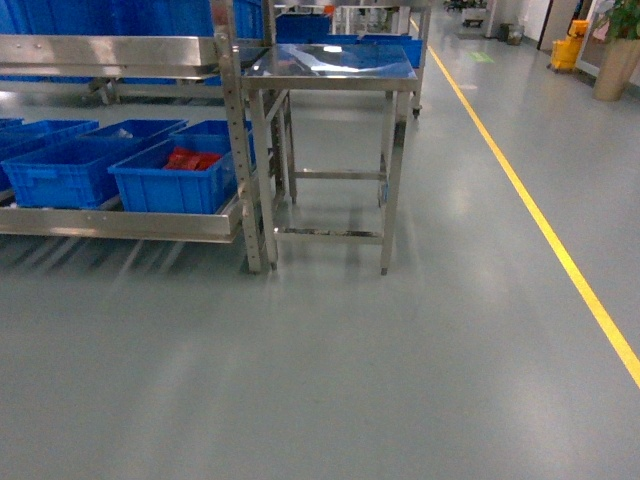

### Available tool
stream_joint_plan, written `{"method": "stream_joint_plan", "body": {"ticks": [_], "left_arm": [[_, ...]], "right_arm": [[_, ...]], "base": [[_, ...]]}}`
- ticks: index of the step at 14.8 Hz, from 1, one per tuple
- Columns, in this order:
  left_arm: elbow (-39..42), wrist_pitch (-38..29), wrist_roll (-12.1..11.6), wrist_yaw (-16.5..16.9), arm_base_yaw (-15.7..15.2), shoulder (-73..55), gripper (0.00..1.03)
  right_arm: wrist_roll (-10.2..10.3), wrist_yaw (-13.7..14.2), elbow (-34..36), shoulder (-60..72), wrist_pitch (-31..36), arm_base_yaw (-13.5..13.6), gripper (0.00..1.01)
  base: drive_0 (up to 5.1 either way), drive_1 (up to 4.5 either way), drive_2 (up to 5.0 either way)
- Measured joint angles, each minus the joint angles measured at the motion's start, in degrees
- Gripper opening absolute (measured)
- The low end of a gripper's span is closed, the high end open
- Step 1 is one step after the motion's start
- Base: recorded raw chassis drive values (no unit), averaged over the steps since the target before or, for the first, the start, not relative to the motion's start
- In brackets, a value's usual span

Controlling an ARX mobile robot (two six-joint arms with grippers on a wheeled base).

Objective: Pick blue part to blue bin on bottom shelf

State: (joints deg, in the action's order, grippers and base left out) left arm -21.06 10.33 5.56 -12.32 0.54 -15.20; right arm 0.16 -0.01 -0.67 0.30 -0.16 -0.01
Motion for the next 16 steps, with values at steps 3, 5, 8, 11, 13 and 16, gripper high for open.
{"method": "stream_joint_plan", "body": {"ticks": [3,5,8,11,13,16], "left_arm": [[0.0,0.1,0.0,-0.1,0.0,0.0,0.44],[0.0,0.3,0.0,0.0,0.0,0.0,0.44],[0.0,0.0,0.0,0.0,0.0,0.0,0.44],[0.0,0.2,0.0,0.0,0.0,0.0,0.44],[0.0,0.2,0.0,0.0,0.0,0.0,0.44],[0.0,0.1,0.0,0.1,0.0,0.0,0.44]], "right_arm": [[0.0,0.0,0.0,0.0,0.0,0.0,0.98],[0.0,0.0,0.0,0.0,-0.2,0.0,0.98],[0.0,0.0,0.0,0.0,0.0,0.0,0.98],[0.0,0.0,0.0,0.0,0.0,0.0,0.98],[0.0,0.0,0.0,0.0,-0.2,0.0,0.98],[0.0,0.0,0.0,0.0,-0.1,0.0,0.98]], "base": [[0.0,4.25,-4.3],[0.1,4.33,-4.2],[0.0,4.31,-4.2],[0.1,4.40,-4.1],[0.1,4.38,-4.2],[0.0,4.25,-4.3]]}}
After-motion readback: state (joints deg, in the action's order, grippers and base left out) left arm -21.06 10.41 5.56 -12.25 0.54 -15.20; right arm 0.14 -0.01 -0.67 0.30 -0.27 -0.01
